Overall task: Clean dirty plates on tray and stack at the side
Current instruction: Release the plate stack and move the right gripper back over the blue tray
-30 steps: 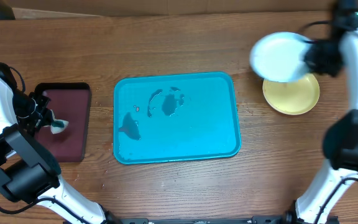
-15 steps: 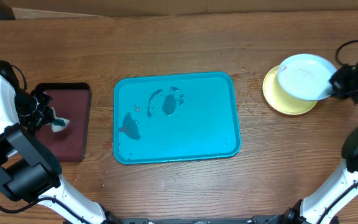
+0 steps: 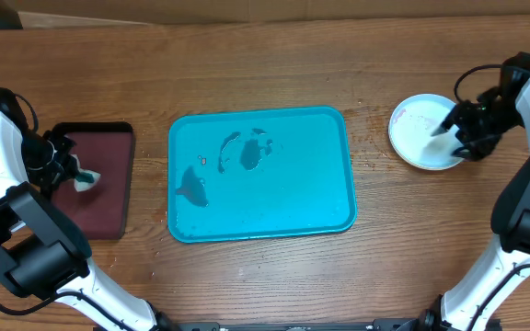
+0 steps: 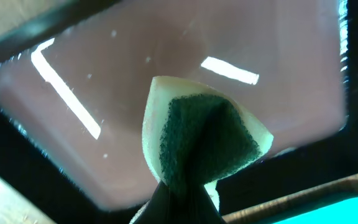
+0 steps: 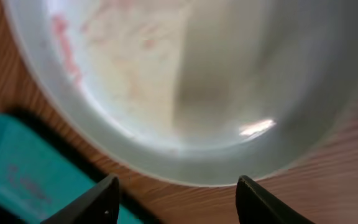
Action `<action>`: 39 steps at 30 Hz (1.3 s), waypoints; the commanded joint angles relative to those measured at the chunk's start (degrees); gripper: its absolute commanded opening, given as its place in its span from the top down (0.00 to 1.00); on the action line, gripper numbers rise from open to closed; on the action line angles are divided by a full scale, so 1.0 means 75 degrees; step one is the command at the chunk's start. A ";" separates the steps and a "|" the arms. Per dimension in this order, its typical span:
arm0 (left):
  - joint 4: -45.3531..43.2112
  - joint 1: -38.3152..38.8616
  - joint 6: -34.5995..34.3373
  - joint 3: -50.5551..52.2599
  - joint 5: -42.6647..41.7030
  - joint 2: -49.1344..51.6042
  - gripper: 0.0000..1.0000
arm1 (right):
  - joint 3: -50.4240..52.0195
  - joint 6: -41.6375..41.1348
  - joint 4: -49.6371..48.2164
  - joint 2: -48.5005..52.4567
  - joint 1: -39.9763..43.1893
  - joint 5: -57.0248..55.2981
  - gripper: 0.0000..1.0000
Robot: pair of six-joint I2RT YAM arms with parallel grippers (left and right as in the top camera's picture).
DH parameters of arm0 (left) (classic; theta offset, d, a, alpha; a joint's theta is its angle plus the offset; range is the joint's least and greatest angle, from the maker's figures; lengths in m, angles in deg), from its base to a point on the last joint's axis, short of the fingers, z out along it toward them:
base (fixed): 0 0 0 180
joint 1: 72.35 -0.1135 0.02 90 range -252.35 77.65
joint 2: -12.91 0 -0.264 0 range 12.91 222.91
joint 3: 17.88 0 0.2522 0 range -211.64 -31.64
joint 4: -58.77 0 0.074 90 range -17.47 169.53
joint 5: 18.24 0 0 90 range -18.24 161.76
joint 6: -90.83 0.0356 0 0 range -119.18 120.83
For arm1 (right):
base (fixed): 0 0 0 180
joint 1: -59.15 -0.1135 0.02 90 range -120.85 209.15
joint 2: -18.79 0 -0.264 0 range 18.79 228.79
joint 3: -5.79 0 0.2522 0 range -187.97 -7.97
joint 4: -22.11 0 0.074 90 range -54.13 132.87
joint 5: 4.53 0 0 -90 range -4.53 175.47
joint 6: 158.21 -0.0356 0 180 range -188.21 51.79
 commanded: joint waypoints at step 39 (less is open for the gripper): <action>0.0781 0.0455 0.1110 -0.1667 0.0685 0.1026 0.19 | 0.0006 -0.0128 -0.1734 -0.0289 -0.5426 0.0527 0.23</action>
